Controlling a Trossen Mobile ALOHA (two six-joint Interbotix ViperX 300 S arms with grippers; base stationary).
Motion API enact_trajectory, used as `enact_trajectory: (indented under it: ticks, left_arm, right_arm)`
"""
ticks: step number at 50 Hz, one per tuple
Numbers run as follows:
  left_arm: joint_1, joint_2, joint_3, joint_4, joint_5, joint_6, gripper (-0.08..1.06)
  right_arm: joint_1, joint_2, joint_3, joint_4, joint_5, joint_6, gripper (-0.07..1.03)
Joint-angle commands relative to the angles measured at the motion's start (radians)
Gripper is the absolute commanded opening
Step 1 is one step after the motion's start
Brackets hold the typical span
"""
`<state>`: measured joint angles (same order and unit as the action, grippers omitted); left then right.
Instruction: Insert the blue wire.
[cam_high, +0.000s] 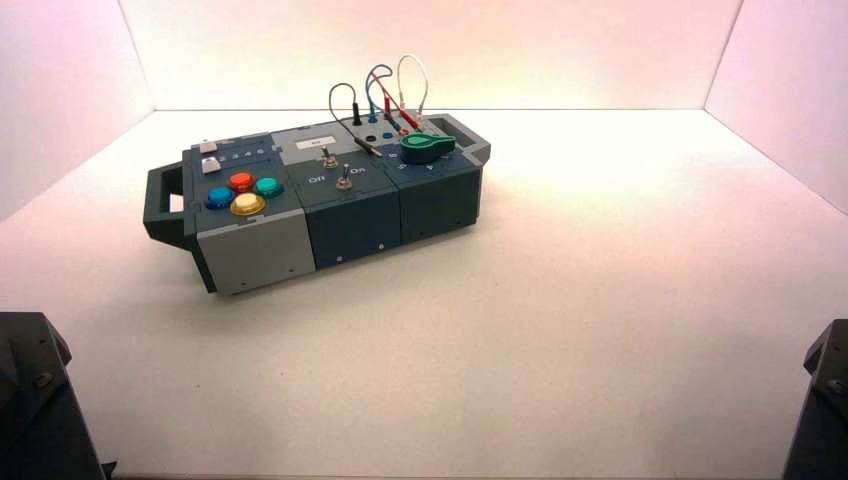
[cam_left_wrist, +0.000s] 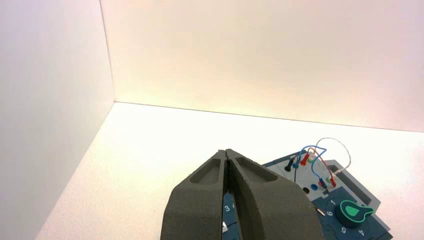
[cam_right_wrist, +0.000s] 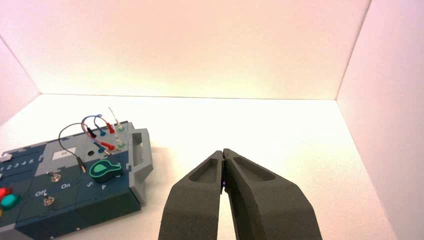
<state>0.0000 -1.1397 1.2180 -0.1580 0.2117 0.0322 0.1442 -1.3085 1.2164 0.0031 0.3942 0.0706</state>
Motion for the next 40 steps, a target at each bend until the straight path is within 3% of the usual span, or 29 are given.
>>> enact_trajectory:
  ticks: [1, 16, 25, 40]
  left_arm:
    - [0.009, 0.006, -0.011, 0.002, -0.011, 0.003, -0.03]
    - [0.009, 0.009, -0.009, 0.002, -0.011, 0.003, -0.03]
    - [0.009, 0.009, -0.008, 0.000, -0.009, 0.000, -0.03]
    - [0.009, 0.009, -0.011, 0.000, -0.009, -0.003, -0.03]
  right_arm:
    - [0.017, 0.015, -0.037, 0.003, -0.006, -0.002, -0.02]
    - [0.074, 0.037, -0.040, 0.002, -0.008, -0.003, -0.02]
    - [0.198, 0.110, -0.066, 0.003, -0.005, -0.020, 0.00]
    - [0.445, 0.307, -0.141, 0.000, 0.020, -0.028, 0.15]
